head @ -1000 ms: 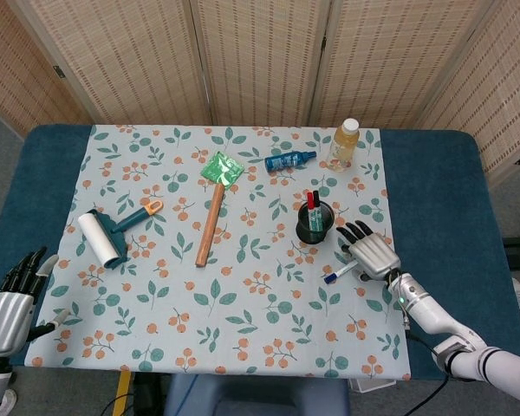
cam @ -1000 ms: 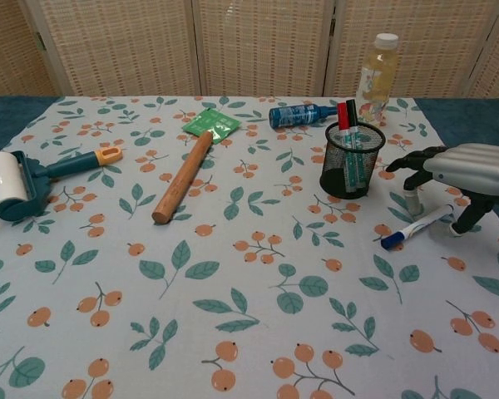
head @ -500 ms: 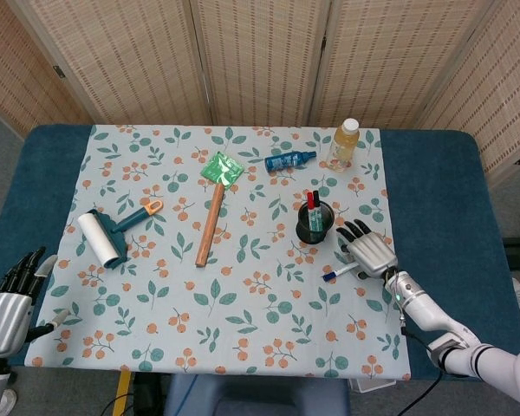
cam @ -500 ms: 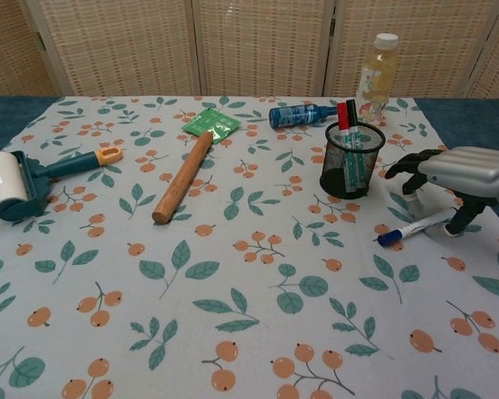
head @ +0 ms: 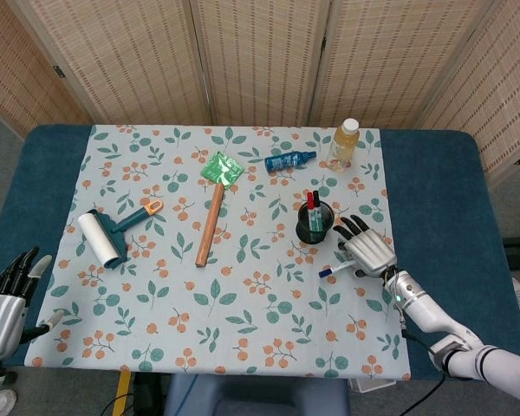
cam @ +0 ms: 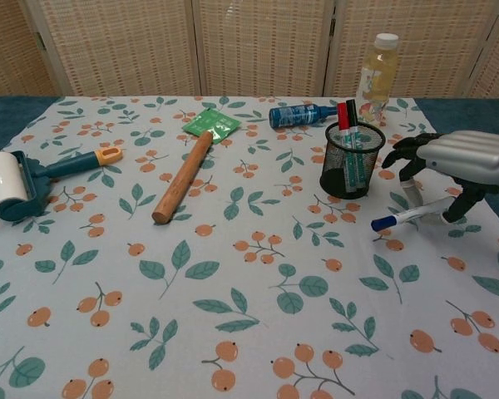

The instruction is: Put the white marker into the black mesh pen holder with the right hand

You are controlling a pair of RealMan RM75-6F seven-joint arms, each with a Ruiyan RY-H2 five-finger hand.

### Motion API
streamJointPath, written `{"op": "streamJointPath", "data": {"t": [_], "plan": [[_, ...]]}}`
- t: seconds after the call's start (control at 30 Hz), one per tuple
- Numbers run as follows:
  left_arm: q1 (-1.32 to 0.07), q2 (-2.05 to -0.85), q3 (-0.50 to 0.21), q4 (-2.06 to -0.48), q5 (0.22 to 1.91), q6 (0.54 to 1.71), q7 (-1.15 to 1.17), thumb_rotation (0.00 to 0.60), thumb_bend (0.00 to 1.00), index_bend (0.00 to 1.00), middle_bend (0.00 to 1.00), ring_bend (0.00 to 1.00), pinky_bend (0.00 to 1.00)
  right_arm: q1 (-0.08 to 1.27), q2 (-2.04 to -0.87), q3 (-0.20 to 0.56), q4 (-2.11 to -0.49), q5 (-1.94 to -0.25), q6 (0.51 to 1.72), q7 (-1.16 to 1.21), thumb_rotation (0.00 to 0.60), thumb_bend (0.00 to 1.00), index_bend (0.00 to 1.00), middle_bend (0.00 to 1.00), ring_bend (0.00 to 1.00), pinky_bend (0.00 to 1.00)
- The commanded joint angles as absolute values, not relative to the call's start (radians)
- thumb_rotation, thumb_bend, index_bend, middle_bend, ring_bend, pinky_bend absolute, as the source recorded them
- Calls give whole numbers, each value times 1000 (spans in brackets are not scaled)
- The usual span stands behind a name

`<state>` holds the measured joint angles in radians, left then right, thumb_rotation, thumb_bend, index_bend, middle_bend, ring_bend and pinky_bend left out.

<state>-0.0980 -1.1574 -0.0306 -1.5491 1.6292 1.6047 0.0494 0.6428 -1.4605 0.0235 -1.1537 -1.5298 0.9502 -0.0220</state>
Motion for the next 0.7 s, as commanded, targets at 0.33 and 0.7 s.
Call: {"op": "streamJointPath", "data": {"t": [0.33,0.7], "plan": [[-110,-1176,-28,-1551,1628,1575,85,600,206,0,0,0,205,540,-1310,80,-1403,-1562,1240,123,600,283,639,153,36,2],[-114,-1170,-32,-1546,1618,1567,62,600,206,0,0,0,205,536,-1561,185,-1168,-1442,1269,588,600,270,640,162,41,5]]}}
